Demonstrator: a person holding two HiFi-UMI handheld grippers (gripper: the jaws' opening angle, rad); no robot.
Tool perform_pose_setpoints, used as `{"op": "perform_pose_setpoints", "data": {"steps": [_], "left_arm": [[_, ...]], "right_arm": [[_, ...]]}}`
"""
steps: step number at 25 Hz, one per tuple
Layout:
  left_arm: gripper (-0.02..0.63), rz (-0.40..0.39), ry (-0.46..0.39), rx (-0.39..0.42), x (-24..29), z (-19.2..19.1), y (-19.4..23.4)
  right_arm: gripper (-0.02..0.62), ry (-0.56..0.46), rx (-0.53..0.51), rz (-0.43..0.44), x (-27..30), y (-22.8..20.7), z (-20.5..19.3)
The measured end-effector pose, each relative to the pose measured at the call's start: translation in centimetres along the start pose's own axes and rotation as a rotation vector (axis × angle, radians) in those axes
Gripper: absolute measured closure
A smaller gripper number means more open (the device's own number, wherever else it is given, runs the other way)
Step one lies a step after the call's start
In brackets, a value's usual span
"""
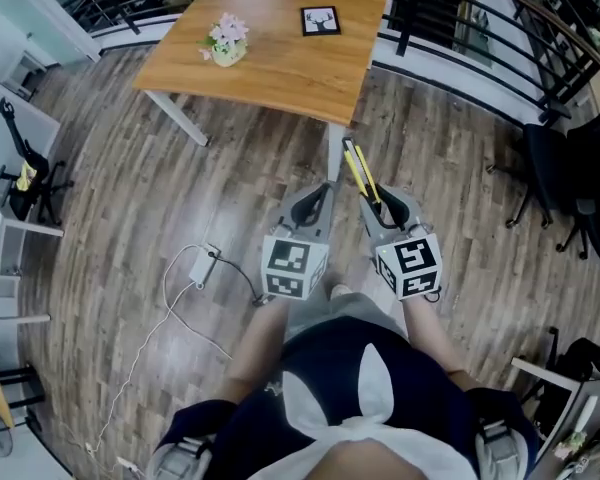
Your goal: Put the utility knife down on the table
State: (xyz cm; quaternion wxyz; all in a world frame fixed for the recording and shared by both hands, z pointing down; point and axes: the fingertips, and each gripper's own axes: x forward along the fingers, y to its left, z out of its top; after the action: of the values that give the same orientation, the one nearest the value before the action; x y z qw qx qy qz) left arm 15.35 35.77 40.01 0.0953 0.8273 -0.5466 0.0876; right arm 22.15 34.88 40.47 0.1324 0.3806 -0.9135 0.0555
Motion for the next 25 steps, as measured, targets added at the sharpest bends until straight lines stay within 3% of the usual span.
{"op": "perform_pose_setpoints", "data": {"steps": [7, 25], "left_arm": [[0.589, -0.027, 0.010, -0.007, 2.8, -0.2, 3.6], [0.589, -0.134, 0.011, -0.019, 11.6, 3.7, 21.2]], "right_arm": [[0.482, 0.022, 0.017, -0.017, 4.4, -1.2, -0.1], [0.482, 0.050, 0.033, -0.137, 21.8, -3.4, 5.7]]}}
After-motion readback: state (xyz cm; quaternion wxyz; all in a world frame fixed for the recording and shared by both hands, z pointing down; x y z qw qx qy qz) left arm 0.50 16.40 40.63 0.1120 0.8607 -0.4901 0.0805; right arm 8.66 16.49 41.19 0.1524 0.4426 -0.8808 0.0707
